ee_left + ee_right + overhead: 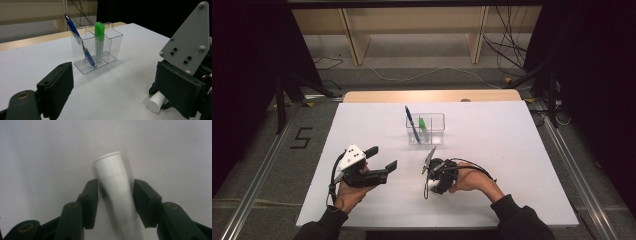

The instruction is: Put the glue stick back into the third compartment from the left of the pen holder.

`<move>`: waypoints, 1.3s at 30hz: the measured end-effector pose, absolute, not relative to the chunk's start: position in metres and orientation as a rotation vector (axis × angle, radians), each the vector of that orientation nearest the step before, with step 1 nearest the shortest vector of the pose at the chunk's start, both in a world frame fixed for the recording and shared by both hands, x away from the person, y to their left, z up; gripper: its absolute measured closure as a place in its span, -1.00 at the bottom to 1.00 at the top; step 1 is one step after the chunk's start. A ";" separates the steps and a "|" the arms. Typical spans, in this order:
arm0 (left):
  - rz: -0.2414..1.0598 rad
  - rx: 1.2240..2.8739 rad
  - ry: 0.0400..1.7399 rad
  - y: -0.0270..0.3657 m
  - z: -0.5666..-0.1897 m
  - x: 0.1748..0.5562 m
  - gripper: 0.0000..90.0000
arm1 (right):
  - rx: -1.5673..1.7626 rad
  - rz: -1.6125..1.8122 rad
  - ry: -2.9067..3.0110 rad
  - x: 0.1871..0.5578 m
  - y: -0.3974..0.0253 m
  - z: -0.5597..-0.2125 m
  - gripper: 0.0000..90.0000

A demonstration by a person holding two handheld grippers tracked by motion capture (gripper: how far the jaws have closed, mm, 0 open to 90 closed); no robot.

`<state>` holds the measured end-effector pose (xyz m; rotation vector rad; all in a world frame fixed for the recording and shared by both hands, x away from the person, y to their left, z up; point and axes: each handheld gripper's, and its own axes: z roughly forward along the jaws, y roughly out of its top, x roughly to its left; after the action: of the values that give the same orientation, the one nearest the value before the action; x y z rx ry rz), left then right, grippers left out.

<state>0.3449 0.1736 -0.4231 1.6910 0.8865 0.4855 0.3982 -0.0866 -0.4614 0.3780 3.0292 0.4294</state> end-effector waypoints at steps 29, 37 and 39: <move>0.483 1.690 0.895 0.173 -0.424 0.345 -0.67 | 0.362 0.518 2.938 0.399 -0.088 -0.440 0.52; 0.484 1.693 0.891 0.172 -0.424 0.345 -0.67 | 0.491 0.770 2.766 0.407 -0.101 -0.421 0.52; 0.483 1.686 0.896 0.173 -0.424 0.345 -0.67 | 0.538 0.854 2.710 0.410 -0.105 -0.415 0.52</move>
<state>0.3449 0.1725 -0.4241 1.6860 0.8956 0.4833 0.4096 -0.1052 -0.4150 0.5375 2.7096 0.8542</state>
